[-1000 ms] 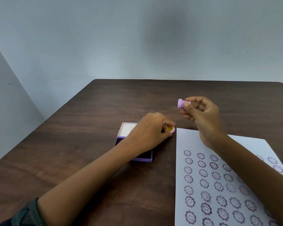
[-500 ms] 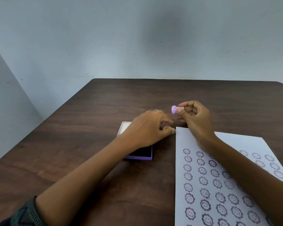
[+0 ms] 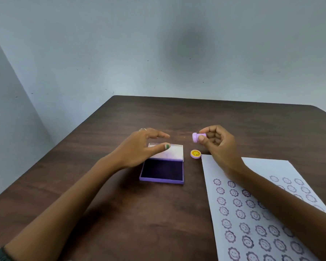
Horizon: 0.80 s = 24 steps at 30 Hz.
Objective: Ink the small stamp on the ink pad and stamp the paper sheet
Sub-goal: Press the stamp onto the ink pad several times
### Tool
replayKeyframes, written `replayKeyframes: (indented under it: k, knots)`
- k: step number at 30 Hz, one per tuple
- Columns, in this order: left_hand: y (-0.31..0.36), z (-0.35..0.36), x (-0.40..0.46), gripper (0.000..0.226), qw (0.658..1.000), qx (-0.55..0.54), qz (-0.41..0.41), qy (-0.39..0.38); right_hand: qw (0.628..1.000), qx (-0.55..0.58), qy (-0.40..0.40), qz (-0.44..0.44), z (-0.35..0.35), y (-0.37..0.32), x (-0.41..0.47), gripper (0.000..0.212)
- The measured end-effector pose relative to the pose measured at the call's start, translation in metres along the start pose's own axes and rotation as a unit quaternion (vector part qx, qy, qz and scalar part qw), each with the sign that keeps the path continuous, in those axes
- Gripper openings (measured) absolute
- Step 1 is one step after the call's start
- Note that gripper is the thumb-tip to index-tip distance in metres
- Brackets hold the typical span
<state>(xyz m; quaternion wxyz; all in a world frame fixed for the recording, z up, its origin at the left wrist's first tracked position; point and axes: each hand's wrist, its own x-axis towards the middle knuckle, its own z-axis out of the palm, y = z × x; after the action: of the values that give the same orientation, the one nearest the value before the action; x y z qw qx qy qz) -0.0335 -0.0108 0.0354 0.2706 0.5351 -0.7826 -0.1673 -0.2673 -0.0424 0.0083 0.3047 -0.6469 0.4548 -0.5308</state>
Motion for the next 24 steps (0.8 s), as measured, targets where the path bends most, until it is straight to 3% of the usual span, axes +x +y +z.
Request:
replayKeyframes:
  k: [5, 9, 16, 18, 24]
  knots:
    - [-0.015, -0.008, -0.018, 0.052, 0.995, -0.085, -0.05, 0.028, 1.0, -0.009, 0.029, 0.007, -0.002, -0.004, -0.001, 0.019]
    - [-0.02, -0.017, -0.02, 0.068, 0.991, -0.11, -0.077, -0.026, 1.0, -0.013, 0.014, -0.008, -0.003, -0.021, 0.0, 0.022]
    - [-0.02, -0.027, -0.026, 0.097, 0.974, -0.053, -0.088, -0.202, 0.97, -0.094, -0.207, -0.086, 0.015, -0.069, -0.005, 0.011]
    - [-0.021, -0.03, -0.028, 0.093, 0.967, -0.041, -0.094, -0.233, 0.952, -0.123, -0.255, -0.116, 0.026, -0.076, -0.011, 0.013]
    - [-0.024, -0.031, -0.029, 0.074, 0.969, -0.028, -0.09, -0.23, 0.896, -0.238, -0.332, -0.173, 0.05, -0.081, -0.022, 0.021]
